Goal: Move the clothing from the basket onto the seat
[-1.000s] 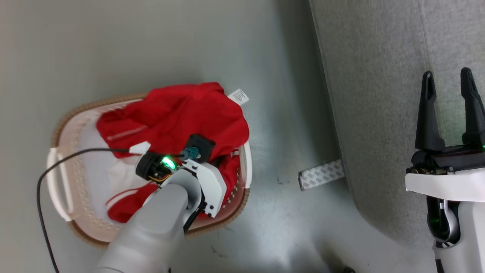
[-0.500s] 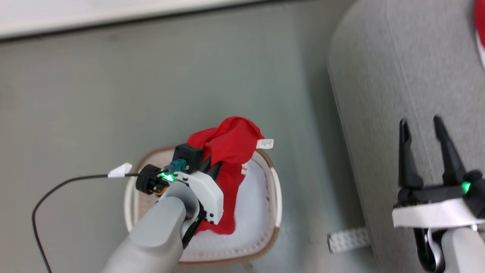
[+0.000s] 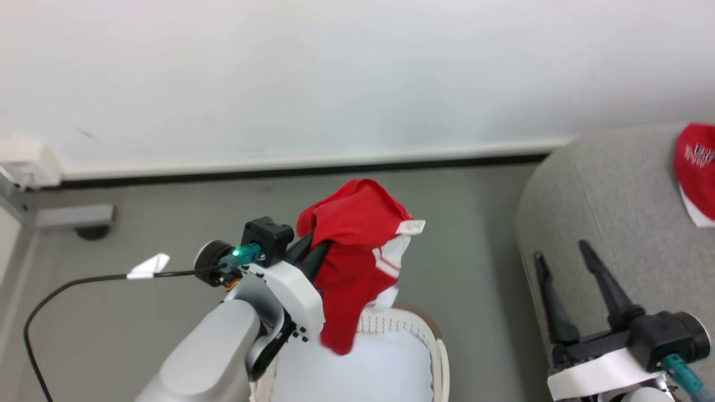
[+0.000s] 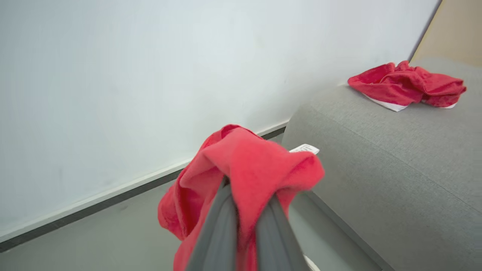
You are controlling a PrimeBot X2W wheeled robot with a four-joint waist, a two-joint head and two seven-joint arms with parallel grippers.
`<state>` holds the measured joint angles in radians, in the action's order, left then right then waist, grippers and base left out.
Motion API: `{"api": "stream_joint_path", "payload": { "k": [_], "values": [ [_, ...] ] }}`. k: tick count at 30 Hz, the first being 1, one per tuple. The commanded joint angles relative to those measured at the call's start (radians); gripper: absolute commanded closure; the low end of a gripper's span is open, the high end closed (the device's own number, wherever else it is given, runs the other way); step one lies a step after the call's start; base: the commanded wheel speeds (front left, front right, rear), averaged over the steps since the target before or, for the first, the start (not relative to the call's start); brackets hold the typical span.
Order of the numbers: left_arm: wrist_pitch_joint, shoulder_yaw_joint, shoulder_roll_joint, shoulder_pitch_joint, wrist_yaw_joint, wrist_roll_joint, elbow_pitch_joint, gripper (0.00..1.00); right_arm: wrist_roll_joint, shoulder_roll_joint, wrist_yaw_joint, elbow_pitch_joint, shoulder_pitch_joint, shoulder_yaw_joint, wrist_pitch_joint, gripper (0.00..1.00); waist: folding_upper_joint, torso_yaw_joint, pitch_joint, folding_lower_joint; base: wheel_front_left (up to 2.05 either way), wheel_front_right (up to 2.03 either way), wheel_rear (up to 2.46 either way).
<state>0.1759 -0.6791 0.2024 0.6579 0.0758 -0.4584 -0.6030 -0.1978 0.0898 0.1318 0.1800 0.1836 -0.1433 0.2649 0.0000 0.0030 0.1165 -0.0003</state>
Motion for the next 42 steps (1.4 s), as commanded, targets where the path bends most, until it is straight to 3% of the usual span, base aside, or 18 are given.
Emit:
{"api": "stream_joint_path", "payload": {
  "k": [1, 8, 16, 22, 28, 29, 30, 31, 34, 35, 36, 42],
  "values": [
    [-0.019, 0.004, 0.02, -0.026, -0.008, -0.008, 0.043, 1.0, 0.012, 0.022, -0.002, -0.014, -0.009, -0.02, -0.001, 0.0, 0.0, 0.022, -0.057, 0.0003, 0.0, 0.0, 0.0],
    [-0.159, -0.001, 0.114, -0.122, -0.063, -0.02, 0.341, 1.0, -0.001, 0.149, -0.002, -0.087, 0.02, -0.25, -0.001, 0.0, 0.0, 0.011, -0.101, 0.0003, 0.0, 0.0, 0.0],
    [-0.252, -0.03, 0.145, -0.194, -0.103, -0.026, 0.545, 1.0, -0.057, 0.26, -0.002, -0.134, 0.15, -0.511, -0.074, 0.0, 0.0, 0.009, -0.106, 0.0003, 0.0, 0.0, 0.0],
    [-0.284, -0.081, 0.12, -0.195, -0.088, -0.016, 0.616, 1.0, -0.066, 0.258, -0.002, -0.033, 0.265, -0.638, -0.121, 0.0, 0.0, 0.017, -0.099, 0.0003, 0.0, 0.0, 0.0],
    [-0.304, -0.123, 0.091, -0.187, -0.067, -0.03, 0.651, 1.0, -0.073, 0.205, -0.002, 0.112, 0.331, -0.702, -0.114, 0.0, 0.0, 0.024, -0.1, 0.0003, 0.0, 0.0, 0.0],
    [-0.304, -0.125, 0.086, -0.185, -0.065, -0.031, 0.653, 1.0, -0.086, 0.193, -0.002, 0.137, 0.343, -0.712, -0.107, 0.25, 0.0, 0.026, -0.1, 0.0003, 0.0, 0.0, 0.0],
    [-0.303, -0.128, 0.083, -0.182, -0.065, -0.03, 0.654, 1.0, -0.11, 0.184, -0.002, 0.163, 0.352, -0.724, -0.109, 0.9, 0.0, 0.029, -0.098, 0.0003, 0.0, 0.0, 0.0],
    [-0.296, -0.126, 0.082, -0.178, -0.07, -0.026, 0.651, 1.0, -0.148, 0.18, -0.002, 0.184, 0.354, -0.73, -0.112, 1.0, 0.0, 0.033, -0.095, 0.0003, 0.0, 0.0, 0.0],
    [-0.277, -0.116, 0.083, -0.18, -0.085, -0.016, 0.637, 0.98, -0.197, 0.162, -0.002, 0.231, 0.376, -0.677, -0.071, 1.0, 0.0, 0.035, -0.085, 0.0003, 0.0, 0.0, 0.0],
    [-0.267, -0.114, 0.087, -0.181, -0.087, -0.009, 0.632, 0.65, -0.207, 0.154, -0.002, 0.244, 0.373, -0.66, -0.061, 1.0, 0.0, 0.036, -0.083, 0.0003, 0.0, 0.0, 0.0],
    [-0.259, -0.111, 0.092, -0.184, -0.091, -0.006, 0.628, 0.0, -0.211, 0.151, -0.002, 0.257, 0.376, -0.641, -0.052, 1.0, 0.0, 0.036, -0.078, 0.0003, 0.0, 0.0, 0.0],
    [-0.196, -0.109, 0.103, -0.217, -0.104, 0.013, 0.589, 0.0, -0.235, 0.155, -0.003, 0.292, 0.392, -0.538, -0.018, 1.0, 0.0, 0.027, -0.065, 0.0003, 0.0, 0.0, 0.0]
  ]
}}
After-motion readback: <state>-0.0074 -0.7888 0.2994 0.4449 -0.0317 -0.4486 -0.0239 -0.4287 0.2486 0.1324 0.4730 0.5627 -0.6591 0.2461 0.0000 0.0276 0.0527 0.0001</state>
